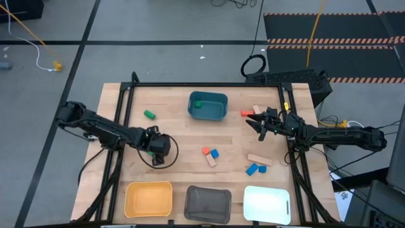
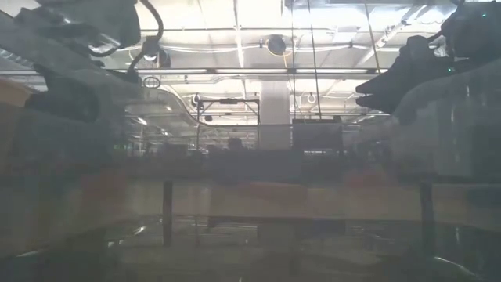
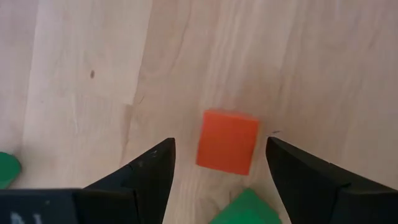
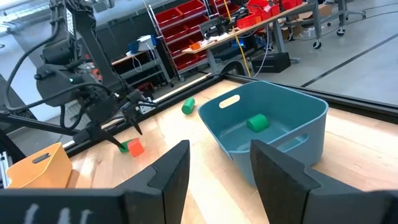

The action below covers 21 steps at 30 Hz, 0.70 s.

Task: Sort & place blocks by color
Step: Put the bottom left orange block into the black bin

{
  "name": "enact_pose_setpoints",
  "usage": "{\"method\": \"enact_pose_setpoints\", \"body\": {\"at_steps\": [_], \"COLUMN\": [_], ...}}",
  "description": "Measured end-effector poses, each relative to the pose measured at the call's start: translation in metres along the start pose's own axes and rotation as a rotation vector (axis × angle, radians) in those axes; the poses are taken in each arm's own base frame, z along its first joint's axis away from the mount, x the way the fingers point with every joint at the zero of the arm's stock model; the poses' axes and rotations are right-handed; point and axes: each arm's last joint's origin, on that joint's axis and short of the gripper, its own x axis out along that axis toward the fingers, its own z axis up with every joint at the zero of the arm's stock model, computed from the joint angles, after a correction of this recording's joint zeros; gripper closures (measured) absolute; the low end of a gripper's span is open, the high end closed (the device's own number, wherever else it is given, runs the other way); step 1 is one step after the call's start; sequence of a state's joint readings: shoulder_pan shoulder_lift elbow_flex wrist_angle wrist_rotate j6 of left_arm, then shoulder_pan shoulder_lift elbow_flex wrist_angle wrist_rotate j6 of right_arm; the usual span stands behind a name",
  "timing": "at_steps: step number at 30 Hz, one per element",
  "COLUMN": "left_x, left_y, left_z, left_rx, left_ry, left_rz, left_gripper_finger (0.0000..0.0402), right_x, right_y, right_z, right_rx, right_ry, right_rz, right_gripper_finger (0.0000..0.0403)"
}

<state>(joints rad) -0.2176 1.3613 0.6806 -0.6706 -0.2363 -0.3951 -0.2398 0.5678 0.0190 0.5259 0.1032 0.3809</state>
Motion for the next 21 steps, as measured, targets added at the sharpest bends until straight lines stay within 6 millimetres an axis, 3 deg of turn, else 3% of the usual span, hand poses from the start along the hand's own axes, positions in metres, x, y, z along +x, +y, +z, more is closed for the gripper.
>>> {"method": "enact_pose_setpoints", "body": {"at_steps": [17,21], "left_x": [0.020,0.020], "left_y": [0.006,0.006], "left_z": [-0.005,-0.005], "left_rx": [-0.064,-0.087], "left_ry": [-0.083,-0.082], "left_rz": [-0.038,-0.040], "left_gripper_finger": [0.0150,0.0177], "right_x": [0.000,0.000], "right_y": [0.000,0.000], "right_z": [0.000,0.000], "right_rx": [0.000,0.000], "right_ry": [0.000,0.000], "right_rz": [0.000,0.000], "right_gripper_finger": [0.0243,0.0243]}}
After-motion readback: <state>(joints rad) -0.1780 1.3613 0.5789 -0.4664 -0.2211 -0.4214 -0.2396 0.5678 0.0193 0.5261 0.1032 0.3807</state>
